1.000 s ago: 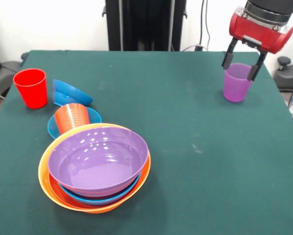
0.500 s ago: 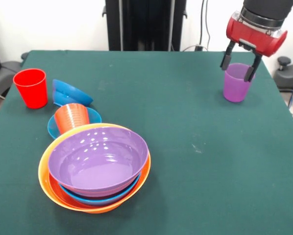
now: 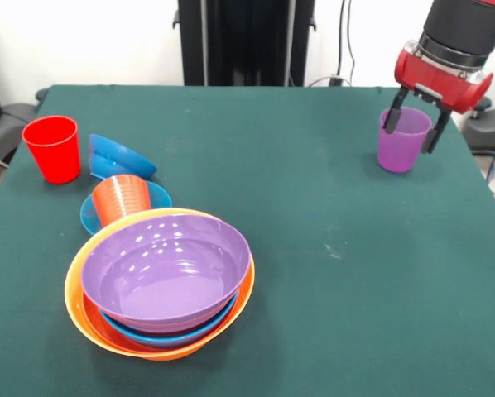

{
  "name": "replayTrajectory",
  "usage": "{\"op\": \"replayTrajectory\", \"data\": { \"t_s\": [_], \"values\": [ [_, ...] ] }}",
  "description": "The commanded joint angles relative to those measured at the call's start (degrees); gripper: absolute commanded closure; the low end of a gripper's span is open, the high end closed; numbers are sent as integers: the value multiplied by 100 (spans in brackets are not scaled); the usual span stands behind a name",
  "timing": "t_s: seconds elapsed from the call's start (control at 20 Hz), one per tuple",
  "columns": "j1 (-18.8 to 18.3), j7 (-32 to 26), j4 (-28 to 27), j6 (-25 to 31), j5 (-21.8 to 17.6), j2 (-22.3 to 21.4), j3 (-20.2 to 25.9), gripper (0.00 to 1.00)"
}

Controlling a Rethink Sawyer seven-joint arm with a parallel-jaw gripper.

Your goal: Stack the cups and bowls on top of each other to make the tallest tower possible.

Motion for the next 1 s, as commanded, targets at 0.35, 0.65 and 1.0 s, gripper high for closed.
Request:
{"op": "replayTrajectory", "data": {
  "t_s": [0.35,0.65,1.0],
  "values": [
    [674,2268,-68,713,335,657,-290,0],
    [638,2322,-36,791,292,611,-241,0],
    [547,2304,269,287,530,459,203,0]
  ]
}}
